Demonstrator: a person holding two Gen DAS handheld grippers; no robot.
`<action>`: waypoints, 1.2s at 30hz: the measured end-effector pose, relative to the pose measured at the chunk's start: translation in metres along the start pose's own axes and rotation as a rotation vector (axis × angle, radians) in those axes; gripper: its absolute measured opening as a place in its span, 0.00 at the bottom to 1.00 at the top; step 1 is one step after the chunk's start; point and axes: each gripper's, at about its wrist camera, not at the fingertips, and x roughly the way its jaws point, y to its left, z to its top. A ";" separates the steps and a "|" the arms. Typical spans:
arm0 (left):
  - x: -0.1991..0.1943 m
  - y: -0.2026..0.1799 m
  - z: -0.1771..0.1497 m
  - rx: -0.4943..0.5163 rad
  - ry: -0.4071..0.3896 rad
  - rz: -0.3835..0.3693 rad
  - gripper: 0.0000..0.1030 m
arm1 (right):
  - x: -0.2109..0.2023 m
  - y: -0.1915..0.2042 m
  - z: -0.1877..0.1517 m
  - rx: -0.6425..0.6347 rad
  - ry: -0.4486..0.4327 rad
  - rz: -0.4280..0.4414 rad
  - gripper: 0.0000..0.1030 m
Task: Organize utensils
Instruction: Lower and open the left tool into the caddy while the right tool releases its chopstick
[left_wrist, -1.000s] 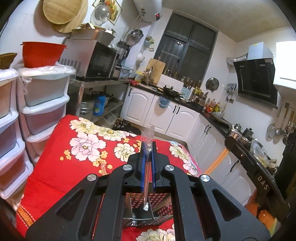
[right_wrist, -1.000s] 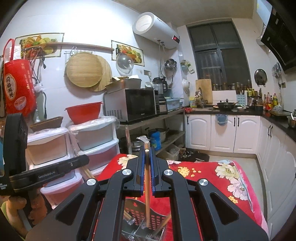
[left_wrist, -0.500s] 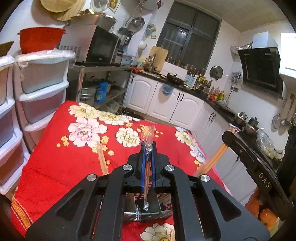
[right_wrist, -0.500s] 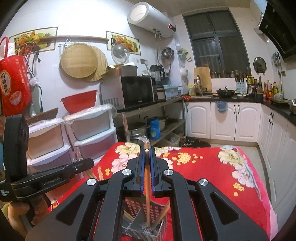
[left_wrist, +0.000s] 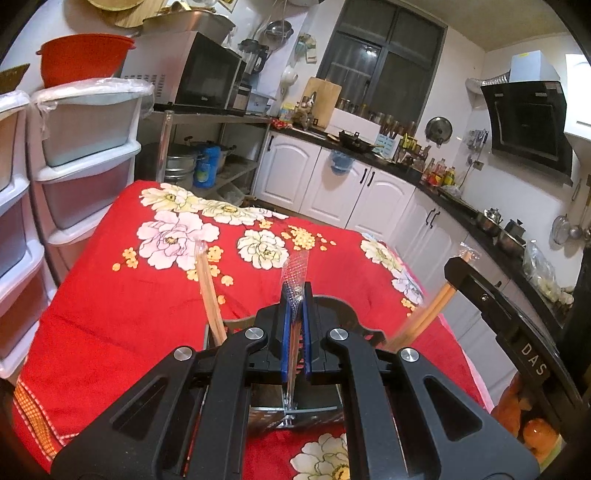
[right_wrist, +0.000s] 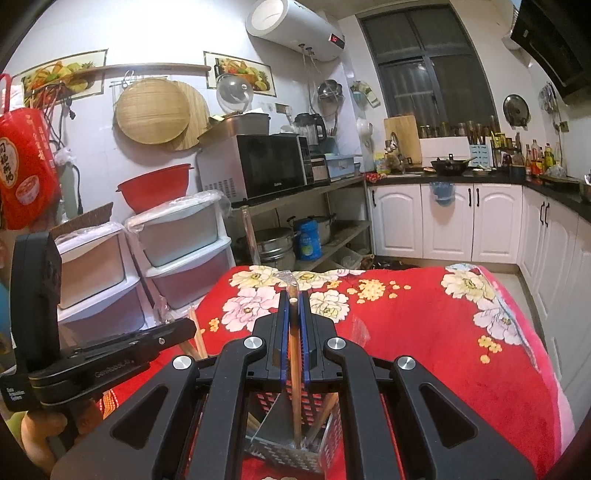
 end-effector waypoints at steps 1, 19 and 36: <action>0.001 0.001 -0.001 0.001 0.002 0.003 0.01 | 0.000 -0.001 -0.001 0.003 -0.003 -0.003 0.05; 0.005 0.007 -0.010 -0.004 0.005 0.018 0.01 | -0.006 -0.019 -0.027 0.061 0.040 -0.040 0.05; 0.005 0.013 -0.014 -0.010 0.011 0.017 0.02 | -0.020 -0.021 -0.039 0.058 0.088 -0.050 0.15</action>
